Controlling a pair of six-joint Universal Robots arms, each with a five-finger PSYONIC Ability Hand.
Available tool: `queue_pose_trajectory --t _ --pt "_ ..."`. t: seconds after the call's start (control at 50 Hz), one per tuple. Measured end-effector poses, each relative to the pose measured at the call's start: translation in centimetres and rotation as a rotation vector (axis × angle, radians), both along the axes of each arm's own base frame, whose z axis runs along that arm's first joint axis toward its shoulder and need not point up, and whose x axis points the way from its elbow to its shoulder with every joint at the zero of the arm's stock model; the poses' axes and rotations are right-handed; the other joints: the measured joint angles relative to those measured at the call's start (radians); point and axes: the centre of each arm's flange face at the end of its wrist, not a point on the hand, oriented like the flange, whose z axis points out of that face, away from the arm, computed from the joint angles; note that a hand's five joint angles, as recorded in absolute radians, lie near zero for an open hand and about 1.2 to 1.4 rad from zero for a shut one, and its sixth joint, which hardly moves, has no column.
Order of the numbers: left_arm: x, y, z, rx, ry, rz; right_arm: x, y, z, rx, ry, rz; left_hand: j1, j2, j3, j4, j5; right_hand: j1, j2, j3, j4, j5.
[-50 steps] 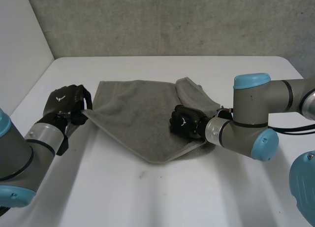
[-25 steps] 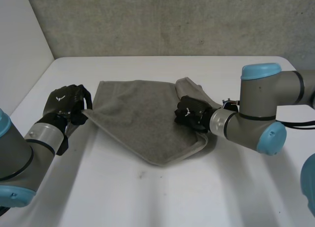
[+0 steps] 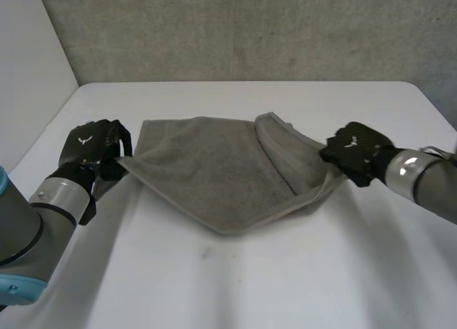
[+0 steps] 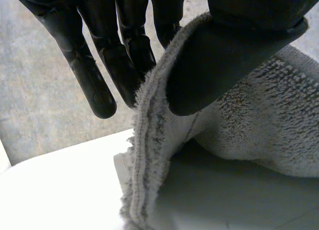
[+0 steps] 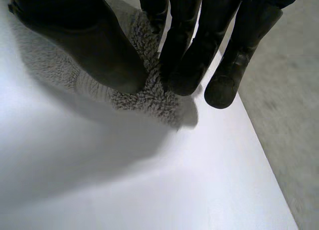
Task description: Fold the towel.
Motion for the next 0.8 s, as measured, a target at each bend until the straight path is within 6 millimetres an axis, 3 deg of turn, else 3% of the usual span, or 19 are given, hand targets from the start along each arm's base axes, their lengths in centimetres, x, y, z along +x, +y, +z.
queue_pose_trajectory --t 0.18,0.42,0.58,0.68,0.8 --pt "0.0 1.5 0.8 -0.068 -0.182 -0.017 -4.1 2.5 0.9 0.035 -0.073 -0.159 0.000 0.000 0.000 0.000 0.000 0.003 0.000 0.000 0.000 0.000" --pt "1.0 6.3 3.0 -0.087 -0.327 -0.035 -8.7 5.8 4.8 -0.012 -0.067 -0.332 0.000 0.000 0.000 0.000 0.000 0.003 0.000 0.000 0.000 0.000" --pt "1.7 9.2 2.9 0.006 -0.375 -0.060 -10.0 7.4 5.5 0.060 0.001 -0.347 0.000 0.000 0.000 0.000 0.000 0.003 0.020 0.000 0.000 0.000" --pt "1.6 9.2 2.0 0.043 -0.418 -0.077 -9.8 7.7 5.1 0.101 0.043 -0.307 0.000 0.000 0.000 0.000 0.000 0.003 0.020 0.000 0.000 0.000" --pt "0.9 7.0 0.3 0.084 -0.453 -0.100 -10.0 5.6 3.7 0.155 0.051 -0.278 0.000 0.000 0.000 0.000 0.000 0.003 0.020 0.000 0.000 0.000"
